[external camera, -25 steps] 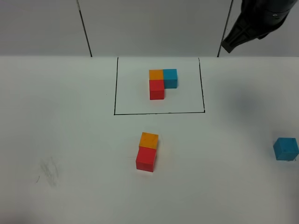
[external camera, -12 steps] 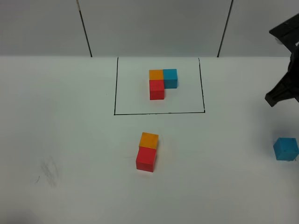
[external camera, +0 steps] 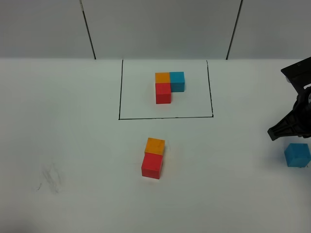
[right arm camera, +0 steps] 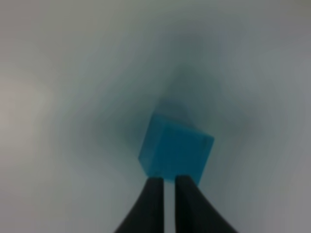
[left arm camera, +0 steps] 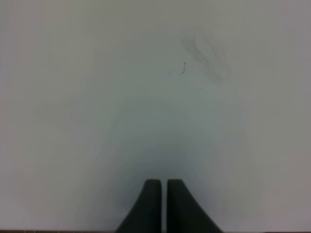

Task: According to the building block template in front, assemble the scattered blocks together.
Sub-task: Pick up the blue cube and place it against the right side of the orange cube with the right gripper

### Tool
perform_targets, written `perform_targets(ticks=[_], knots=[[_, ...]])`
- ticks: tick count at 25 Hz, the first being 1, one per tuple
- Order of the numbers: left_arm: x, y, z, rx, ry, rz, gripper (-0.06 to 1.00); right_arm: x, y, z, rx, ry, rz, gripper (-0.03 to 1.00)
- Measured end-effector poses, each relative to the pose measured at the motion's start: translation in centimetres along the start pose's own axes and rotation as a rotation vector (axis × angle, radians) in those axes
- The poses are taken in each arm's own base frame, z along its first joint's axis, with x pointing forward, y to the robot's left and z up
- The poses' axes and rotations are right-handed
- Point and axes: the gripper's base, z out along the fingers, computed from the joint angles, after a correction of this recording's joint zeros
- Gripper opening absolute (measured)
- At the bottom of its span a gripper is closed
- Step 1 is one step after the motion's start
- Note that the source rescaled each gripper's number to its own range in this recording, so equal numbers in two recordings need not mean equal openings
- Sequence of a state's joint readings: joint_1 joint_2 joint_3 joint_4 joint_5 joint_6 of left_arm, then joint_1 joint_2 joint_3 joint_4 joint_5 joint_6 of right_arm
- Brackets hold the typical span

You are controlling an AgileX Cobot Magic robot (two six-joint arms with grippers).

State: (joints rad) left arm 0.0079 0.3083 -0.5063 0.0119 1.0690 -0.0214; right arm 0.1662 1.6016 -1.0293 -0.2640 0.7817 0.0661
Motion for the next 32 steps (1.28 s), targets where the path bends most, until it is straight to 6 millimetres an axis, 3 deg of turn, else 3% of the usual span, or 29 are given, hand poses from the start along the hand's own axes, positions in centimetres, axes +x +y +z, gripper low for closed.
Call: perform_targets(ticks=[4, 8, 12, 15, 21, 32], knots=[[0.0, 0.0, 0.0, 0.000, 0.000, 0.000, 0.00, 0.9, -0.5, 1.2, -0.003, -0.004, 0.033, 0.30], [0.0, 0.0, 0.0, 0.000, 0.000, 0.000, 0.00, 1.2, -1.1, 2.5, -0.001, 0.018, 0.072, 0.67], [0.0, 0.0, 0.0, 0.000, 0.000, 0.000, 0.00, 1.1, -1.2, 3.9, -0.004, 0.035, 0.116, 0.92], [0.0, 0.0, 0.0, 0.000, 0.000, 0.000, 0.00, 1.2, -1.1, 5.1, -0.006, 0.063, 0.145, 0.96], [0.0, 0.0, 0.0, 0.000, 0.000, 0.000, 0.00, 1.3, -0.9, 7.1, -0.015, 0.096, 0.161, 0.93], [0.0, 0.0, 0.0, 0.000, 0.000, 0.000, 0.00, 1.6, -2.2, 8.1, -0.007, 0.093, 0.212, 0.91]])
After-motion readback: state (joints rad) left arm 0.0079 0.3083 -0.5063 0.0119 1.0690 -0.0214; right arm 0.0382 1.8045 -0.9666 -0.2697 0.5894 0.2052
